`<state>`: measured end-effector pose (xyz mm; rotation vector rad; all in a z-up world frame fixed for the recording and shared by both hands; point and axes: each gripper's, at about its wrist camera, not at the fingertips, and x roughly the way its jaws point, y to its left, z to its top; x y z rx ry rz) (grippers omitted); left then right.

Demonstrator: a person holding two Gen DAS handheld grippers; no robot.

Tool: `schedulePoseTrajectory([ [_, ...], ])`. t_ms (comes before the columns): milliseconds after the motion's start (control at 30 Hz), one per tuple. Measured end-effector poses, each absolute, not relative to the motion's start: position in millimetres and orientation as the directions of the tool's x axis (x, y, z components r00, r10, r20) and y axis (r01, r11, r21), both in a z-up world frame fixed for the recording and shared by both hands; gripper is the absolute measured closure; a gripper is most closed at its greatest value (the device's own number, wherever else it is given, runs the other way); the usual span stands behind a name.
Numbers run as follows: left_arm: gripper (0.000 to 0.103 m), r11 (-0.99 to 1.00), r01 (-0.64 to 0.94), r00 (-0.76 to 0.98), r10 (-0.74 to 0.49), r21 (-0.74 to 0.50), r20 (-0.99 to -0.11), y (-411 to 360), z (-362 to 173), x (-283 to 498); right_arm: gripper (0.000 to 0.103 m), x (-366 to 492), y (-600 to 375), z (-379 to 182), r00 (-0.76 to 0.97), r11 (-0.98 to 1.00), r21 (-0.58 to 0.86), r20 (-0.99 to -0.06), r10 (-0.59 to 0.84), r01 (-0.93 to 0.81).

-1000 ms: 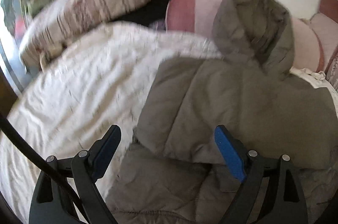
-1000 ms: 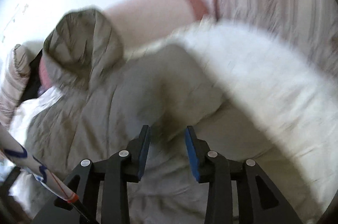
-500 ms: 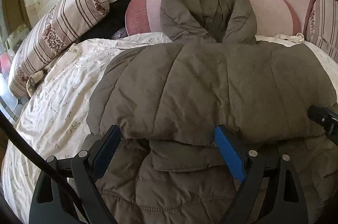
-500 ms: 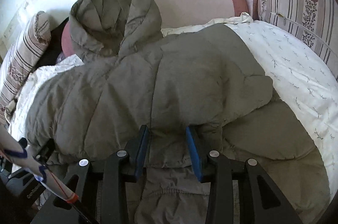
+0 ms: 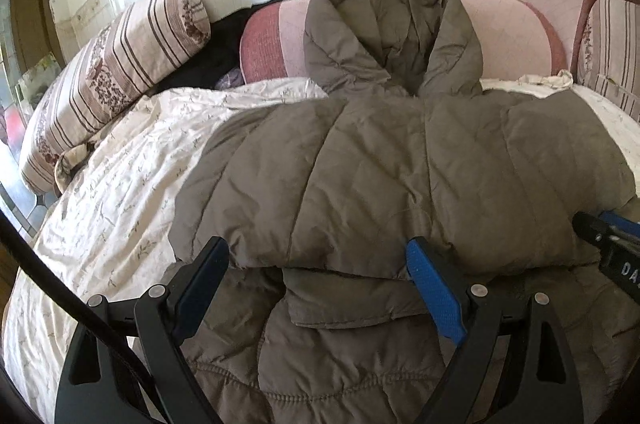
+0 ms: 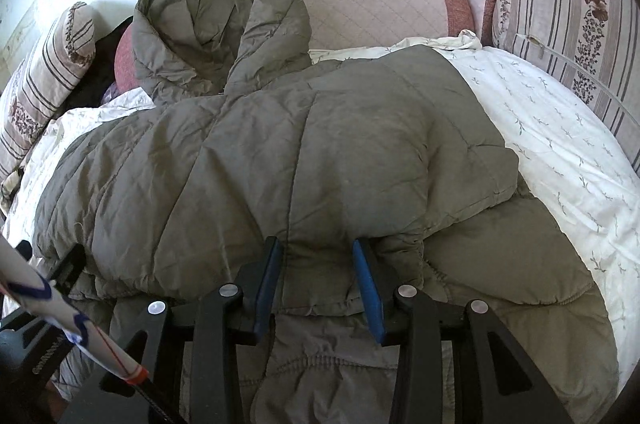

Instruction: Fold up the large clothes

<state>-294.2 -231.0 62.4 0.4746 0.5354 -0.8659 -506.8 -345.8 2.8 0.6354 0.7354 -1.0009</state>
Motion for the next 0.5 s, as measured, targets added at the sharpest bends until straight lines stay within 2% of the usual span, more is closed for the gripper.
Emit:
schedulePoseTrajectory([
  [267, 0.013, 0.549, 0.82, 0.536, -0.636, 0.163, -0.555, -223.4, 76.3, -305.6, 0.062, -506.8, -345.4, 3.0, 0.346, 0.404, 0.136, -0.789, -0.508, 0.905],
  [500, 0.013, 0.539, 0.826, 0.532, -0.647, 0.166, -0.546, -223.2, 78.3, -309.4, 0.061, -506.2, -345.0, 3.3, 0.343, 0.406, 0.131, -0.79, -0.509, 0.904],
])
